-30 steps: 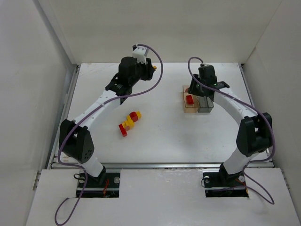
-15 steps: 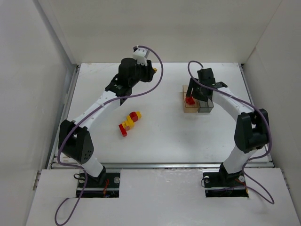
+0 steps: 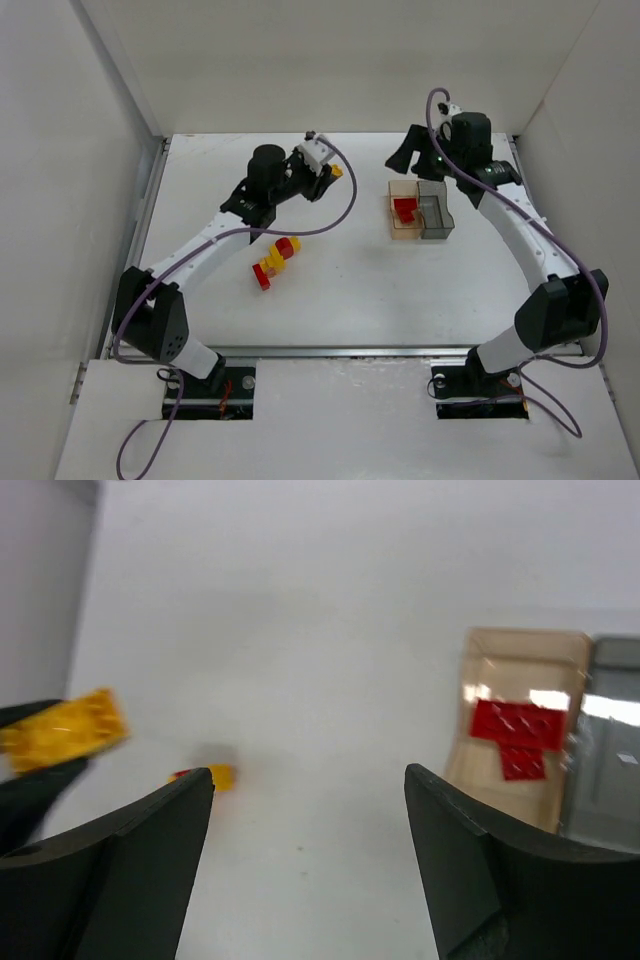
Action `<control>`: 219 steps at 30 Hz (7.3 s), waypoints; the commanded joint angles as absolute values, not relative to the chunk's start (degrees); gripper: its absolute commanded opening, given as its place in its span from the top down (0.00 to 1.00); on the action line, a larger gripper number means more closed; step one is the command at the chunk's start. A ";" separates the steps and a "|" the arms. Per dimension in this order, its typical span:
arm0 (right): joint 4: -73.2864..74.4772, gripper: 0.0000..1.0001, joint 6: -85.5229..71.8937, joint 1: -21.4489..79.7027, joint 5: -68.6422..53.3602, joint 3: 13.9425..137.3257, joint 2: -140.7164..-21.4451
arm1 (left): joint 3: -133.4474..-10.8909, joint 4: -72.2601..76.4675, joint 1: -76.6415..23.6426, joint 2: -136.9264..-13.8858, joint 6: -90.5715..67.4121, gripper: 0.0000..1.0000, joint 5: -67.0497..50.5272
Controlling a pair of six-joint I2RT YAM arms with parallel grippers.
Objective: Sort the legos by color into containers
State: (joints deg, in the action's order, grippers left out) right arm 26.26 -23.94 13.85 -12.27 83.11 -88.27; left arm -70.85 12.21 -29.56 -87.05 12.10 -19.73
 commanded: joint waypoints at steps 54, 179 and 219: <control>13.14 1.00 -27.70 7.04 -34.37 79.45 -88.86 | -60.03 25.06 -30.50 -76.64 27.16 0.00 -30.60; 9.84 0.10 -21.80 24.52 -48.78 88.68 -96.76 | -68.20 1.93 -26.72 -75.68 31.11 1.00 -38.23; 16.14 1.00 -28.41 9.93 -30.36 81.02 -95.27 | -63.72 -6.16 -26.72 -78.49 25.31 1.00 -32.96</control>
State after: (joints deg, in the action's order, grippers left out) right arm 12.23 -31.70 9.74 -37.26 79.96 -99.20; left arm -63.66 -7.77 -26.89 -79.40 26.26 -32.40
